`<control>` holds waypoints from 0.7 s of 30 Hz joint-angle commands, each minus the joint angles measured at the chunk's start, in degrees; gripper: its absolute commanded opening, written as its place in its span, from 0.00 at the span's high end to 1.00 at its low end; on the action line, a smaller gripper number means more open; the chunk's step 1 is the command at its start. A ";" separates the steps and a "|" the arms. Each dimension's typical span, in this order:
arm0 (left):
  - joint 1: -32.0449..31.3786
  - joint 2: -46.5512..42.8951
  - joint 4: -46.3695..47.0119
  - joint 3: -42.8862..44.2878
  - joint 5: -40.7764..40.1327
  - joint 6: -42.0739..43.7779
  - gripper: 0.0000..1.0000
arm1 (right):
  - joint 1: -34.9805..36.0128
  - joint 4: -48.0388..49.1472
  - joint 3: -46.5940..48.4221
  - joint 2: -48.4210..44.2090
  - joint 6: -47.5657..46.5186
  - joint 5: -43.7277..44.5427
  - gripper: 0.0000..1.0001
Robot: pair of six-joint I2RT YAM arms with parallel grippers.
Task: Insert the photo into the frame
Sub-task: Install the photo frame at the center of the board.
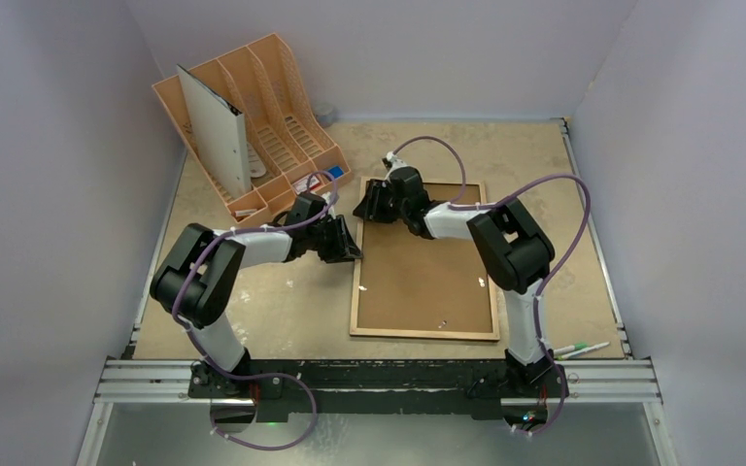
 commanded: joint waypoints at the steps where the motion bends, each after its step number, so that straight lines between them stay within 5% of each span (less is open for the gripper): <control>1: 0.01 1.28 -2.01 1.02 -2.84 1.73 0.73 | 0.74 -5.74 0.28 -1.69 -0.81 -4.39 0.56; 9: 0.01 0.69 -2.72 1.02 -3.58 1.98 0.69 | -1.25 -9.40 6.63 -3.17 0.36 3.00 0.53; 21: -0.08 1.20 -2.24 0.62 -2.41 2.53 0.59 | -8.57 -10.62 0.46 -8.77 5.32 15.68 0.51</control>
